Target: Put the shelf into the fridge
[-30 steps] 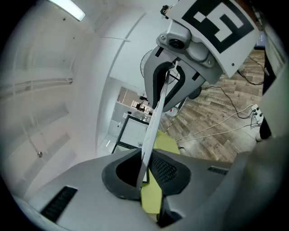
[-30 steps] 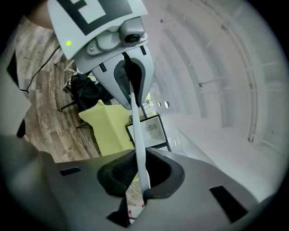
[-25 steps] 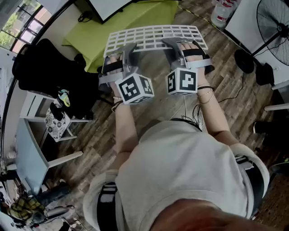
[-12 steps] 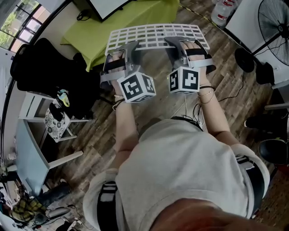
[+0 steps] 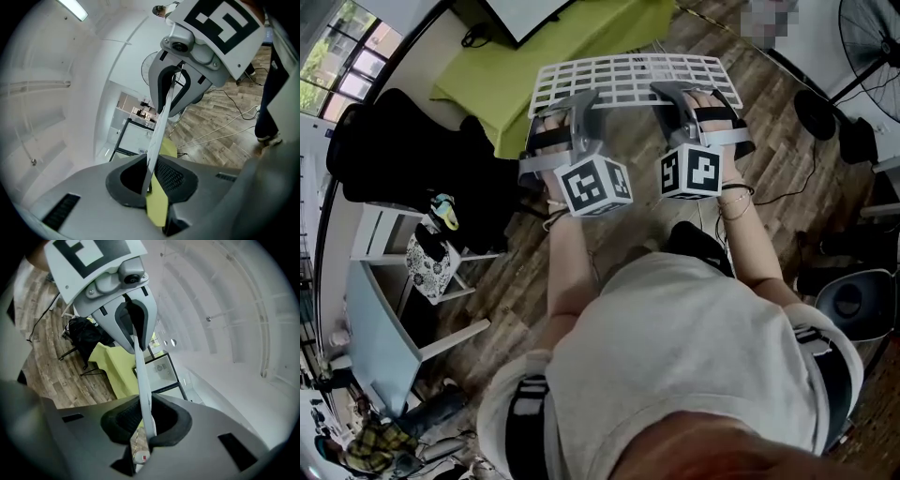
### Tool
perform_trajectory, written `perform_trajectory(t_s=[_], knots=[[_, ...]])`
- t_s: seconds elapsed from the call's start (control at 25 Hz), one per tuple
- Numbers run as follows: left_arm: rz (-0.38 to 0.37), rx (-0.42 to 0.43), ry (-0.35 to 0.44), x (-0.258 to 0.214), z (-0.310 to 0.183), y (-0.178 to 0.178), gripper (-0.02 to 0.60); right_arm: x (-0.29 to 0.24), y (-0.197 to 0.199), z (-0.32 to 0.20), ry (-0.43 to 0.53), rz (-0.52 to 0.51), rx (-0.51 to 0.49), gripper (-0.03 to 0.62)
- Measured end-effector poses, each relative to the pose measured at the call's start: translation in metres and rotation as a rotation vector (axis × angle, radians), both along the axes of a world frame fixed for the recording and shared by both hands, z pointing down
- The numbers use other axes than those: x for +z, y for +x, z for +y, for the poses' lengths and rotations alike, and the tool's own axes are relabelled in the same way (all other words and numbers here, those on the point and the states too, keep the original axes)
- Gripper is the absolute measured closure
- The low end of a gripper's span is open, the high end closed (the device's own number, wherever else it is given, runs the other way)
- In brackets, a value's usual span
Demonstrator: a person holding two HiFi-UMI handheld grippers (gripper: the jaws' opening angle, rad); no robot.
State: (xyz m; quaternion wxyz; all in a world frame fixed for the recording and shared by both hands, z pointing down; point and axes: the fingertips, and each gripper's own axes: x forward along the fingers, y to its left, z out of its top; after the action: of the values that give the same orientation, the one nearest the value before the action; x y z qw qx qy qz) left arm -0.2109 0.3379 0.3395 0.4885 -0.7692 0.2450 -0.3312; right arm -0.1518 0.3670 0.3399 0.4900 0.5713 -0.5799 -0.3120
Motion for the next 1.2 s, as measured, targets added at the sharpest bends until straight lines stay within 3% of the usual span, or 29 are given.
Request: perform_trajectory(t_s=[0.44, 1.2], knots=[[0.027, -0.026, -0.019, 0.014, -0.031, 0.020, 0.518, 0.014, 0.021, -0.032, -0.003, 0.006, -0.021, 0.536], [0.060, -0.139, 0.023, -0.009, -0.196, 0.138, 0.517, -0.012, 0.141, -0.204, 0.047, 0.042, -0.134, 0.536]])
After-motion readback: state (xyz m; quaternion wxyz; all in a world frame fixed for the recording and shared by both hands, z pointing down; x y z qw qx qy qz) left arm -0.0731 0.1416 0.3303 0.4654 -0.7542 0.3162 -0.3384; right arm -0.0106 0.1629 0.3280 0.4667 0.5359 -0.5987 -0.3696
